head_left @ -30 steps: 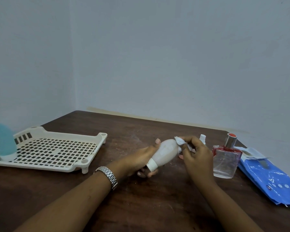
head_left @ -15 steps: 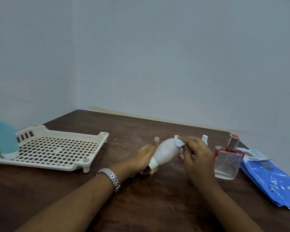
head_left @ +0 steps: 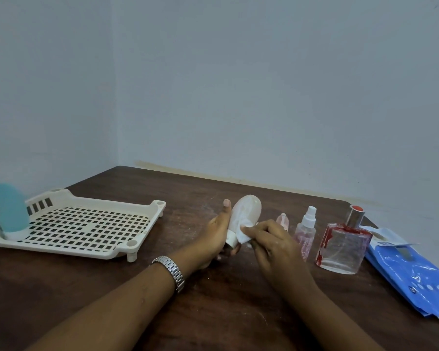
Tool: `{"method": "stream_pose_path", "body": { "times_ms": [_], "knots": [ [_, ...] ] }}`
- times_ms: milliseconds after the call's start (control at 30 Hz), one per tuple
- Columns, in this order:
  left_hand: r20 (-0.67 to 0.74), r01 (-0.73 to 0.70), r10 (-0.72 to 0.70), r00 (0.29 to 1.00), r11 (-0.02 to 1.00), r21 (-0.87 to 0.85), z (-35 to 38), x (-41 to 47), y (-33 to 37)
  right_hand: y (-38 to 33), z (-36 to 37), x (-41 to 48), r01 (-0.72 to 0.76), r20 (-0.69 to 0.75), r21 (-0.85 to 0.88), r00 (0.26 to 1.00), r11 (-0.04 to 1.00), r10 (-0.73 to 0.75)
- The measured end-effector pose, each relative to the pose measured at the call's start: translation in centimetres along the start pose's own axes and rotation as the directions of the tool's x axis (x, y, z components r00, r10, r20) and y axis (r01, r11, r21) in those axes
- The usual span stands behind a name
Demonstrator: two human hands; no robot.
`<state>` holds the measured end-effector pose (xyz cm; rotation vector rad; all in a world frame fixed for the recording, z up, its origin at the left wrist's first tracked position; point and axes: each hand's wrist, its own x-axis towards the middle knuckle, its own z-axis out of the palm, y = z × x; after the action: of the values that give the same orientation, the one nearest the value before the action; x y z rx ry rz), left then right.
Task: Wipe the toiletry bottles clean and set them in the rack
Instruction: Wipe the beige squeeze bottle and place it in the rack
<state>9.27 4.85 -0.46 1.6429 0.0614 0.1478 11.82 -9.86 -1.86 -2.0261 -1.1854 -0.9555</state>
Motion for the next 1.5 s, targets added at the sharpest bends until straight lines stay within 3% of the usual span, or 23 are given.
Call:
{"method": "stream_pose_path", "body": {
  "times_ms": [200,500,700,967,1167,1500],
  "knots": [
    [0.013,0.007,-0.008,1.000,1.000,0.019,0.4,-0.2,0.0,0.1,-0.4,0.3,0.041,-0.005,-0.071,0.999,0.997,-0.042],
    [0.100,0.001,-0.013,0.995,0.992,0.127,1.0,-0.5,0.2,1.3,-1.2,0.8,-0.190,-0.184,-0.083,0.968,0.978,0.173],
    [0.132,-0.064,0.028,0.991,0.960,0.274,1.2,-0.4,-0.3,1.9,-1.3,1.2,-0.261,-0.283,-0.021,0.927,0.965,0.244],
    [0.157,-0.144,0.099,0.983,0.939,0.312,0.7,0.0,-1.2,1.1,-0.7,1.0,-0.198,-0.123,-0.084,0.975,0.977,0.187],
    [0.094,-0.259,0.242,0.966,0.931,0.259,0.9,0.2,-1.3,-0.6,0.3,0.8,-0.017,0.062,-0.053,0.998,0.998,0.020],
    [-0.005,-0.080,0.081,0.997,0.988,0.129,1.0,-0.1,-0.3,-1.0,-0.4,1.0,0.080,0.046,0.001,0.996,0.997,-0.080]
  ]
}}
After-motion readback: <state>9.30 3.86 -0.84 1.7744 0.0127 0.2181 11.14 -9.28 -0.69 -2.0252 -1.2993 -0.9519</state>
